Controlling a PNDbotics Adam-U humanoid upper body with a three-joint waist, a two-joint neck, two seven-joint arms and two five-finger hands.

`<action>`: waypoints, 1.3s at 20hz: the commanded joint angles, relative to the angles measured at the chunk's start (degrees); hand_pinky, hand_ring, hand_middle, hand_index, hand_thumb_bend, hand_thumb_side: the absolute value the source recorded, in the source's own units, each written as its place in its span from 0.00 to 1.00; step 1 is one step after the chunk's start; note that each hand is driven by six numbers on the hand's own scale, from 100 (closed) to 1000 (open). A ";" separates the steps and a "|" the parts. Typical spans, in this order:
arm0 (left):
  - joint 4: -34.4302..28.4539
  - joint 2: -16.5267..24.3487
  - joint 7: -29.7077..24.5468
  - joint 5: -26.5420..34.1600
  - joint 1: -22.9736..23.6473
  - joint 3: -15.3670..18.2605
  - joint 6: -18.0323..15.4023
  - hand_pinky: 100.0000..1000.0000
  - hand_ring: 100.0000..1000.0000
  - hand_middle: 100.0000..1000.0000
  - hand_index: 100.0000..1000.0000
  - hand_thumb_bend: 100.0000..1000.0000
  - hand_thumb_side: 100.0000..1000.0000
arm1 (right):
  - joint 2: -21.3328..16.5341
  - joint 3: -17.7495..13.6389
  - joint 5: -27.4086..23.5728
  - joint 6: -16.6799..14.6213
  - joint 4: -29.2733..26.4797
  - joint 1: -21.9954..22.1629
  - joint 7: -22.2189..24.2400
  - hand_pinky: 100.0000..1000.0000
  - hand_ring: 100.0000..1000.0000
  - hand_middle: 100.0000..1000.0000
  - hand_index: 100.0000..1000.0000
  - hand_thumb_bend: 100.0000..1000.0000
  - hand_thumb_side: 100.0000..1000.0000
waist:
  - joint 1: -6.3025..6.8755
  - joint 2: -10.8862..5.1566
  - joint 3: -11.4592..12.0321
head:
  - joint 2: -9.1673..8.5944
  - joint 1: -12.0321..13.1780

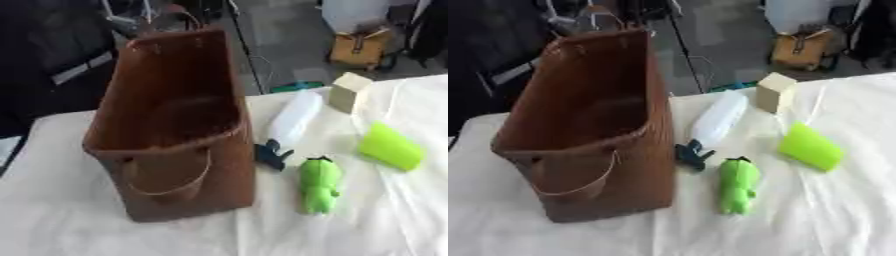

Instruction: Pick up objects on the table and place them in the box.

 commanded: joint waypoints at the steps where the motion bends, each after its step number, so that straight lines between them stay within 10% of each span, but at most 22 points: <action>1: -0.79 2.47 0.84 0.02 -0.31 -0.08 -1.14 0.67 0.68 0.75 0.71 0.00 0.77 | -5.29 1.96 0.44 1.30 -0.97 -2.35 4.22 0.98 0.92 0.90 0.92 0.00 0.87 | -0.61 -0.94 0.13 | 0.51 -1.78; 26: -0.79 3.25 0.12 0.89 -1.19 -1.74 -1.08 0.66 0.69 0.75 0.70 0.00 0.75 | -3.40 19.66 7.23 -9.60 26.27 -22.97 27.38 1.00 1.00 0.94 0.96 0.08 0.93 | -1.09 -1.28 1.72 | -1.04 -4.88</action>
